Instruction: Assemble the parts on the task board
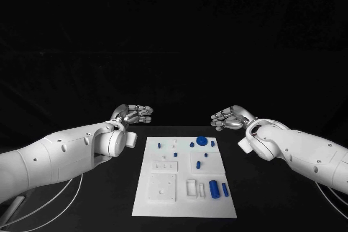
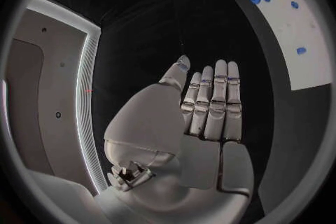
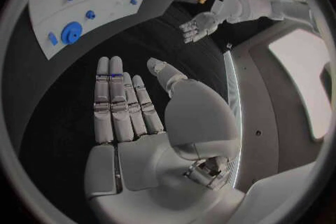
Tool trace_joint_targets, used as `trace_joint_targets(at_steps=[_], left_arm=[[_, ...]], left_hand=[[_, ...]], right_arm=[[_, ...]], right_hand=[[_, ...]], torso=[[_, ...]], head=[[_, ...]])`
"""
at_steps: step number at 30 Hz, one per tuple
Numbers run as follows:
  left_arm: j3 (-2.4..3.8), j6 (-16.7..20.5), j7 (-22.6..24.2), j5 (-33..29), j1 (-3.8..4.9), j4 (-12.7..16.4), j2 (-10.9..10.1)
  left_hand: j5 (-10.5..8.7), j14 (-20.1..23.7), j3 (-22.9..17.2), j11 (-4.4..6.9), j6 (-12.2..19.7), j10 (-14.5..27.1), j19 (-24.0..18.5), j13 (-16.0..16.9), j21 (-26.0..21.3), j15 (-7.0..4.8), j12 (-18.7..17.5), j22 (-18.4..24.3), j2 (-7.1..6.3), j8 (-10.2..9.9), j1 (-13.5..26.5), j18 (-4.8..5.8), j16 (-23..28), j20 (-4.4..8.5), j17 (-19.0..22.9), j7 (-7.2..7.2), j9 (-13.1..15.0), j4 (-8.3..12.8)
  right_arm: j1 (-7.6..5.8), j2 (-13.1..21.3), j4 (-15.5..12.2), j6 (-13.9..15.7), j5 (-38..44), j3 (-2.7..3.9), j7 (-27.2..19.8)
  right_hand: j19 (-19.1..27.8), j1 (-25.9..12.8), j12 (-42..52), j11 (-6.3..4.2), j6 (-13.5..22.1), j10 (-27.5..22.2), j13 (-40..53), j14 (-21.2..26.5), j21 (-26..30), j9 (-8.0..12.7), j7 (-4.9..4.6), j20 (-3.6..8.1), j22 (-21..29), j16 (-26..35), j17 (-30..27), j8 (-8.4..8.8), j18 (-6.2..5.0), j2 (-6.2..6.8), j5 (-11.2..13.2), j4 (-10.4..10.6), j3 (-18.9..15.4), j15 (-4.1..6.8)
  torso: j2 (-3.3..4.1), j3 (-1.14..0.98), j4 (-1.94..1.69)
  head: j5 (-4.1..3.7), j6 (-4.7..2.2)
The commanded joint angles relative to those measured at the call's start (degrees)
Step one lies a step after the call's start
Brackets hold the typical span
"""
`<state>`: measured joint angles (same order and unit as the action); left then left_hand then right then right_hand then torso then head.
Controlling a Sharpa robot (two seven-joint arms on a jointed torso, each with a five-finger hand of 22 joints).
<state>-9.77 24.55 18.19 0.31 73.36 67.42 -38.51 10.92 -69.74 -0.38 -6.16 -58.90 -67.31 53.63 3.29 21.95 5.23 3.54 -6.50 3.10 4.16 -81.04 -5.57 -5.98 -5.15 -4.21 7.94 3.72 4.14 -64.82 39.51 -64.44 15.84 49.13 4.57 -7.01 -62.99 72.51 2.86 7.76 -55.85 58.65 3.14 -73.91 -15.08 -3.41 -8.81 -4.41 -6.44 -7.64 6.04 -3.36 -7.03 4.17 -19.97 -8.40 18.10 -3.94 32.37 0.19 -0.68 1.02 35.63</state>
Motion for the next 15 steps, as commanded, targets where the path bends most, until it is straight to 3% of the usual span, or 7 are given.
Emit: trace_joint_targets(at_steps=[1, 4, 7, 15], left_arm=[[0.04, -2.2, 1.6, 6.8, 0.19, 2.8, -1.2], [0.12, -2.2, 1.5, 8.4, 0.35, 6.2, -2.9], [0.21, -2.5, 1.3, 9.2, 0.45, 10.0, -4.9], [0.31, -3.0, 0.6, 9.9, 0.95, 17.3, -8.5]], left_hand=[[0.09, -1.6, -0.7, 0.58, -1.1, -1.6, 0.7, 0.0, 1.3, -0.66, -0.2, -0.6, -0.18, -0.5, -0.5, 1.78, 0.5, 1.18, -0.1, -0.27, 0.0, 0.8], [0.12, -2.9, -1.6, 0.68, -1.5, -1.9, 0.3, 0.0, 3.0, -1.02, -0.2, -1.4, -0.38, -0.5, -0.6, 2.43, 1.5, 2.05, -0.1, -0.28, 0.0, 2.0], [0.09, -3.8, -2.6, 0.65, -1.7, -1.8, -0.6, 0.0, 5.4, -1.26, -0.2, -2.6, -0.47, -0.5, -0.3, 2.50, 2.0, 2.43, -0.2, -0.26, 0.0, 3.5], [-0.38, -7.3, -3.0, 0.81, -1.7, -1.8, -1.4, 0.0, 11.1, -2.42, -0.2, -5.6, -0.45, -0.5, 1.4, 2.43, 1.6, 3.53, -1.5, -0.31, 0.0, 5.5]], right_arm=[[-0.23, -0.8, 0.3, 0.0, 21.7, 0.22, 2.0], [-0.55, -1.4, 0.2, -0.3, 28.2, 0.33, 3.9], [-0.77, -2.2, 0.5, -0.8, 33.5, 0.40, 5.7], [-1.00, -3.7, 0.9, -2.0, 43.0, 0.45, 9.1]], right_hand=[[-15.1, 1.3, 0.6, -2.35, -7.0, 5.4, 0.2, -11.7, -11.3, -0.2, 1.23, 6.85, -5.6, -17.4, 11.1, -0.21, -0.50, 1.10, -1.1, -2.5, -2.2, 5.17], [-16.1, 1.0, 0.4, -2.37, -7.1, 5.1, 0.1, -12.2, -16.1, -0.2, 1.56, 7.20, -9.1, -23.7, 16.5, -0.19, -0.98, 1.30, -0.5, -3.4, -2.1, 5.50], [-16.1, 0.3, 0.4, -2.46, -7.0, 5.2, 0.1, -11.1, -20.4, -0.2, 1.76, 7.12, -13.1, -30.7, 21.6, -0.10, -1.56, 1.70, 0.3, -4.1, -0.9, 5.45], [-15.9, -0.3, 0.4, -2.78, -7.8, 6.5, 0.2, -10.1, -24.8, -0.2, 2.10, 6.93, -18.9, -35.4, 24.1, -0.19, -1.46, 2.14, 2.0, -4.3, 1.7, 5.26]], torso=[[0.95, 0.10, -1.07], [1.84, 0.17, -1.87], [2.67, 0.19, -2.41], [4.41, 0.43, -3.77]], head=[[-0.84, -0.22], [-1.56, -0.74], [-1.98, -1.05], [-2.93, -1.53]])
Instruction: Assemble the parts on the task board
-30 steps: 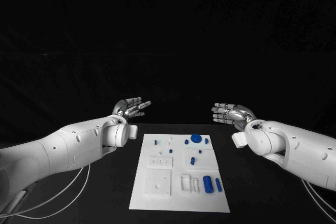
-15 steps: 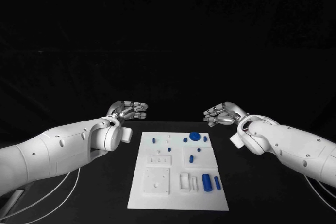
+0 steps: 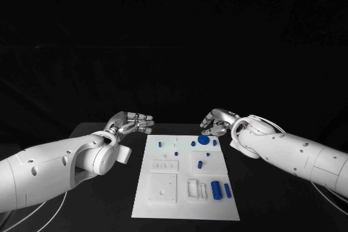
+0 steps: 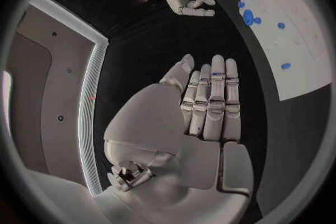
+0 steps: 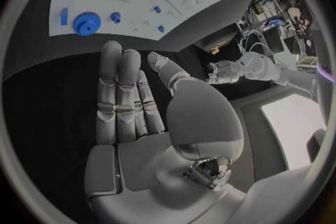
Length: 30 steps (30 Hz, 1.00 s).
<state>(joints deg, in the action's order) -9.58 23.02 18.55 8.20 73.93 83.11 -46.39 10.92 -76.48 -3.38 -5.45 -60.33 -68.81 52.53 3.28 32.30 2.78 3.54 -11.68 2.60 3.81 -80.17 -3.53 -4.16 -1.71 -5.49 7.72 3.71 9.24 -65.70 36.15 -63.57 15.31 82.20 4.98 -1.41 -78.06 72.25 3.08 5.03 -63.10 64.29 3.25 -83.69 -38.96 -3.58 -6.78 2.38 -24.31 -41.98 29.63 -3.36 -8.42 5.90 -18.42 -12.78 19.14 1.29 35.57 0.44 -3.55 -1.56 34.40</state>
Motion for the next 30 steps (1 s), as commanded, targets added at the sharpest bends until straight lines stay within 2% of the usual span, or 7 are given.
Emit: trace_joint_targets(at_steps=[1, 5, 13, 16, 21, 23, 30], left_arm=[[0.13, -1.6, 0.2, 2.1, 0.63, 2.7, -1.1], [0.18, -1.7, -0.1, 2.1, 1.37, 5.2, -2.2], [0.25, -1.8, -0.5, 1.7, 2.64, 8.1, -3.3], [0.30, -1.8, -0.7, 1.6, 2.97, 8.8, -3.5], [0.35, -1.8, -1.0, 1.5, 3.26, 9.3, -3.5], [0.37, -1.8, -1.1, 1.4, 3.32, 9.4, -3.5], [0.41, -1.9, -1.5, 0.8, 3.39, 9.4, -3.3]], left_hand=[[-0.43, -1.2, 0.2, 0.18, -0.2, -0.4, -0.3, 0.0, 1.5, -0.20, -0.2, -0.7, -0.04, -0.1, 0.8, 0.39, -0.7, 0.25, -0.6, -0.11, 0.0, 0.6], [-0.53, -1.2, 0.4, 0.21, -0.1, -0.4, -0.8, 0.0, 2.8, -0.31, -0.2, -1.2, 0.08, -0.1, 1.5, 0.51, -1.2, 0.42, -1.6, -0.11, 0.0, 1.2], [-0.55, -0.8, 0.8, 0.03, 0.0, 0.2, -1.2, 0.0, 3.2, -0.17, -0.2, -1.0, 0.10, -0.1, 2.3, 0.49, -1.3, 0.24, -2.1, -0.11, 0.0, 1.7], [-0.56, -0.7, 1.0, -0.03, 0.1, 0.4, -1.2, 0.1, 3.2, -0.14, -0.1, -0.9, 0.16, -0.1, 2.5, 0.45, -1.3, 0.19, -2.2, -0.07, 0.0, 1.9], [-0.59, -0.7, 1.4, -0.17, 0.2, 0.9, -1.1, 0.1, 3.0, -0.08, -0.2, -0.4, 0.18, -0.1, 2.9, 0.44, -1.4, 0.08, -2.4, -0.05, 0.0, 2.1], [-0.58, -0.6, 1.6, -0.20, 0.3, 0.9, -1.0, 0.0, 2.8, -0.03, -0.2, -0.1, 0.26, -0.1, 3.0, 0.43, -1.3, 0.05, -2.5, -0.02, 0.0, 2.3], [-0.58, -0.6, 2.3, -0.24, 0.5, 1.0, -0.6, 0.1, 2.4, -0.01, -0.2, 0.7, 0.58, -0.1, 3.3, 0.45, -1.2, 0.01, -2.6, 0.04, 0.0, 2.5]], right_arm=[[-0.17, -0.5, 0.0, -1.5, 11.3, 0.05, 4.0], [-0.30, -1.3, 0.6, -1.7, 14.2, 0.05, 5.4], [-0.37, -3.0, 2.7, -0.8, 17.8, 0.05, 7.1], [-0.38, -3.6, 3.6, -0.1, 18.5, 0.05, 7.4], [-0.38, -4.2, 4.6, 0.1, 19.0, 0.04, 7.4], [-0.37, -4.5, 4.8, 0.0, 19.1, 0.03, 7.4], [-0.36, -5.2, 6.0, -1.0, 19.5, -0.04, 7.6]], right_hand=[[-1.2, -0.4, 0.2, -0.14, -0.8, 1.1, 0.1, -0.3, -1.5, -0.1, 0.15, 0.15, -2.0, -2.0, 0.7, -0.17, -0.09, 0.89, 0.3, 0.2, 1.9, -0.06], [-1.6, -0.6, 0.2, -0.10, -0.7, 0.7, 0.1, 0.0, -2.2, -0.1, 0.26, 0.08, -4.3, -4.1, 0.3, -0.20, -0.64, 1.68, 0.1, 1.0, 2.9, -0.13], [-1.8, 0.2, 0.2, 0.23, 0.2, -0.6, 0.1, 0.3, -1.7, -0.1, 0.01, -0.20, -5.9, -5.4, -0.9, -0.19, -1.00, 2.54, 0.1, 1.8, 2.5, -0.36], [-2.0, 0.8, 0.2, 0.32, 0.5, -0.9, 0.1, 0.5, -1.3, -0.1, -0.12, -0.36, -6.8, -6.1, -1.5, -0.18, -1.19, 2.81, 0.2, 2.1, 2.1, -0.49], [-2.6, 1.3, 0.2, 0.37, 0.6, -1.1, 0.1, 0.8, 0.5, -0.1, -0.14, -0.45, -9.7, -7.3, -2.9, -0.18, -1.28, 3.04, 0.3, 2.6, 2.1, -0.56], [-2.6, 1.3, 0.2, 0.37, 0.6, -1.1, 0.1, 0.8, 0.7, -0.1, -0.15, -0.45, -10.0, -7.4, -2.9, -0.18, -1.30, 3.03, 0.4, 2.6, 2.1, -0.57], [-3.1, 1.2, 0.2, 0.37, 0.5, -0.8, 0.1, 1.0, 2.8, -0.1, -0.27, -0.48, -13.3, -7.8, -3.4, -0.18, -1.40, 3.10, 0.9, 2.1, 3.3, -0.58]], torso=[[1.58, 0.32, -1.15], [2.46, 0.65, -1.83], [3.76, 0.85, -2.98], [4.34, 0.92, -3.48], [4.96, 1.09, -3.92], [5.23, 1.10, -4.01], [6.10, 1.33, -4.51]], head=[[-0.58, -0.46], [-1.35, -1.05], [-2.05, -1.36], [-2.65, -1.69], [-3.13, -1.65], [-3.02, -1.77], [-3.60, -2.26]])
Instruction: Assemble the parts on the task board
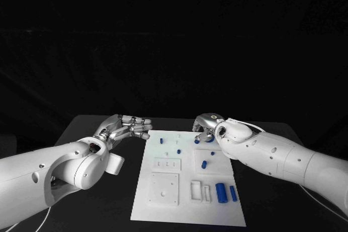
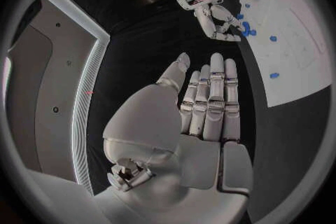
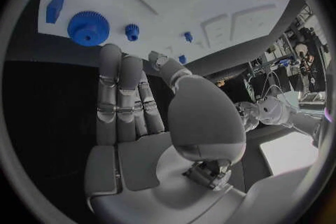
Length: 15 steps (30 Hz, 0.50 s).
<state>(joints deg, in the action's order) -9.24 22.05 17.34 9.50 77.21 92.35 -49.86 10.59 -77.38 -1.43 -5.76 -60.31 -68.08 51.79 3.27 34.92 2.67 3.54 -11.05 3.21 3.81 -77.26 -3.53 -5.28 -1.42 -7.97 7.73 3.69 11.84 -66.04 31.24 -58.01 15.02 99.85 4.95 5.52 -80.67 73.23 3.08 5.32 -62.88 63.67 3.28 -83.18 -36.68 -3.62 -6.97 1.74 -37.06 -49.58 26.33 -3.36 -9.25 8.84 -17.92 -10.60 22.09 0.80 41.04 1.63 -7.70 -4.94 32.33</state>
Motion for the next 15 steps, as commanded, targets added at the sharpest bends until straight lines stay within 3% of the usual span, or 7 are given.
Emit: trace_joint_targets(at_steps=[1, 10, 15], left_arm=[[0.08, -1.0, -0.3, -0.5, 0.11, 0.2, 0.2], [0.28, -1.2, -0.6, -0.7, 0.42, 0.6, 0.0], [0.32, -1.2, -0.7, -0.7, 0.52, 0.7, -0.1]], left_hand=[[-0.25, 0.3, 0.4, 0.07, 0.5, 0.3, 0.2, 0.1, -0.2, 0.09, -0.2, 0.1, -0.03, -0.1, 0.4, 0.45, -0.1, -0.28, -0.1, 0.03, 0.0, -0.1], [-0.27, 0.3, 1.0, 0.04, 0.5, 0.4, 0.5, 0.1, -0.4, 0.11, -0.2, 0.8, 0.16, -0.1, 0.4, 0.47, -0.1, -0.27, -0.1, 0.05, 0.0, 0.3], [-0.27, 0.3, 1.0, 0.04, 0.5, 0.4, 0.5, 0.1, -0.4, 0.11, -0.2, 0.8, 0.16, -0.1, 0.4, 0.47, -0.1, -0.27, -0.1, 0.05, 0.0, 0.3]], right_arm=[[-0.02, -0.3, 0.5, -0.9, 2.0, -0.02, 0.7], [-0.01, -0.5, 1.1, -2.5, 2.5, -0.10, 1.2], [0.00, -0.3, 1.2, -3.3, 2.8, -0.12, 1.5]], right_hand=[[-0.5, 0.2, 0.2, 0.06, 0.3, -0.1, 0.0, 0.5, 0.6, 0.0, -0.10, 0.17, -0.6, -0.2, -0.1, -0.18, -0.59, 0.18, 0.3, 0.0, 0.4, -0.08], [-1.1, -0.1, 0.2, 0.05, 0.1, 0.0, 0.0, 0.5, 1.9, 0.0, -0.09, 0.08, -3.2, -1.0, 0.1, -0.19, -0.66, 0.20, 0.4, -0.3, 0.8, -0.15], [-1.3, -0.2, 0.2, 0.04, 0.0, 0.1, 0.0, 0.5, 2.6, 0.0, -0.08, 0.09, -4.4, -1.2, 0.1, -0.19, -0.66, 0.18, 0.4, -0.4, 1.1, -0.16]], torso=[[0.70, 0.18, -0.45], [1.35, 0.29, -0.98], [1.65, 0.30, -1.07]], head=[[-0.28, -0.22], [-0.74, -0.36], [-0.91, -0.42]])
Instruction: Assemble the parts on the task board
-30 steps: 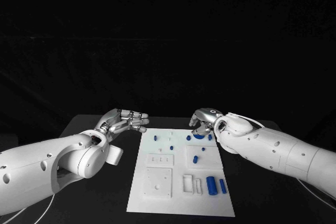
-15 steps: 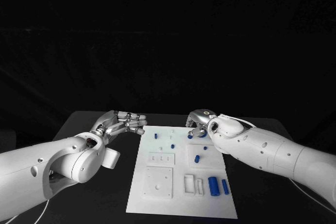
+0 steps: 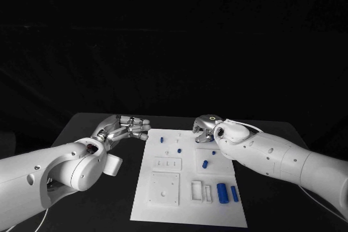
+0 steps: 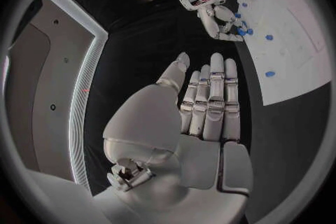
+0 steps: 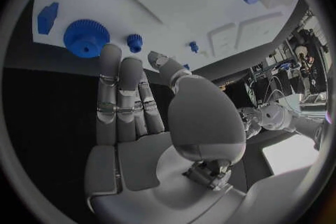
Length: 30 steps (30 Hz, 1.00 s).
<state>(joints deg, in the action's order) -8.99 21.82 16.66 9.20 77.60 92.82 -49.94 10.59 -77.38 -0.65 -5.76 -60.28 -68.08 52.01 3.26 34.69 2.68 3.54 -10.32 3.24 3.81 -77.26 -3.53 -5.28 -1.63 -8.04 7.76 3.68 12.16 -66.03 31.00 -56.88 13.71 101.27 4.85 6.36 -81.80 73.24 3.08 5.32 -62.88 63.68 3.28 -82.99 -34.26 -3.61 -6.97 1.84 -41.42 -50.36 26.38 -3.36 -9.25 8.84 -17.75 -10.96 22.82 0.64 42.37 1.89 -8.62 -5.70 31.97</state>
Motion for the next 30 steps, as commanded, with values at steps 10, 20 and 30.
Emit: trace_joint_targets(at_steps=[10, 20, 30], left_arm=[[0.09, -1.2, -0.1, -0.5, 0.17, -0.1, 0.1], [0.09, -1.2, -0.1, -0.5, 0.17, -0.1, 0.0], [0.09, -1.3, -0.2, -0.5, 0.17, -0.1, -0.1]], left_hand=[[-0.29, 0.3, 0.5, 0.00, 0.5, 0.5, 0.3, 0.1, -0.2, 0.12, -0.2, 0.3, 0.29, -0.1, 0.5, 0.48, -0.1, -0.07, -0.1, 0.02, 0.0, 0.1], [-0.30, 0.3, 0.8, -0.03, 0.5, 0.7, 0.3, 0.1, -0.2, 0.14, -0.2, 0.5, 0.39, -0.1, 0.6, 0.47, -0.1, -0.09, -0.1, 0.02, 0.0, 0.1], [-0.30, 0.3, 0.8, -0.03, 0.5, 0.7, 0.3, 0.1, -0.2, 0.14, -0.2, 0.5, 0.39, -0.1, 0.6, 0.47, -0.1, -0.09, -0.1, 0.02, 0.0, 0.1]], right_arm=[[0.06, 0.1, 0.0, -3.5, 1.5, -0.04, 0.7], [0.18, 0.3, 0.3, -5.1, 1.6, -0.04, 0.9], [0.25, 0.3, 0.5, -4.7, 1.9, -0.04, 1.2]], right_hand=[[-0.8, -0.6, 0.2, -0.09, -0.5, 0.6, 0.0, 0.4, 2.3, -0.1, -0.01, 0.08, -3.0, -0.6, -0.1, -0.20, -0.64, 0.22, 0.3, 0.1, 0.9, 0.11], [-1.0, -0.9, 0.2, -0.23, -1.1, 1.2, 0.0, 0.4, 3.4, -0.1, 0.09, 0.18, -4.8, -0.6, 0.0, -0.18, -0.54, 0.22, 0.5, -0.2, 2.3, 0.19], [-1.3, -1.2, 0.2, -0.44, -1.8, 2.2, 0.0, 0.4, 4.2, -0.1, 0.20, 0.33, -6.4, -0.7, 0.1, -0.22, -0.49, 0.13, 1.7, -0.3, 5.6, 0.35]], torso=[[0.82, 0.12, -0.30], [1.21, 0.19, -0.36], [1.42, 0.24, -0.37]], head=[[-0.40, -0.41], [-0.39, -0.60], [-0.41, -0.64]])
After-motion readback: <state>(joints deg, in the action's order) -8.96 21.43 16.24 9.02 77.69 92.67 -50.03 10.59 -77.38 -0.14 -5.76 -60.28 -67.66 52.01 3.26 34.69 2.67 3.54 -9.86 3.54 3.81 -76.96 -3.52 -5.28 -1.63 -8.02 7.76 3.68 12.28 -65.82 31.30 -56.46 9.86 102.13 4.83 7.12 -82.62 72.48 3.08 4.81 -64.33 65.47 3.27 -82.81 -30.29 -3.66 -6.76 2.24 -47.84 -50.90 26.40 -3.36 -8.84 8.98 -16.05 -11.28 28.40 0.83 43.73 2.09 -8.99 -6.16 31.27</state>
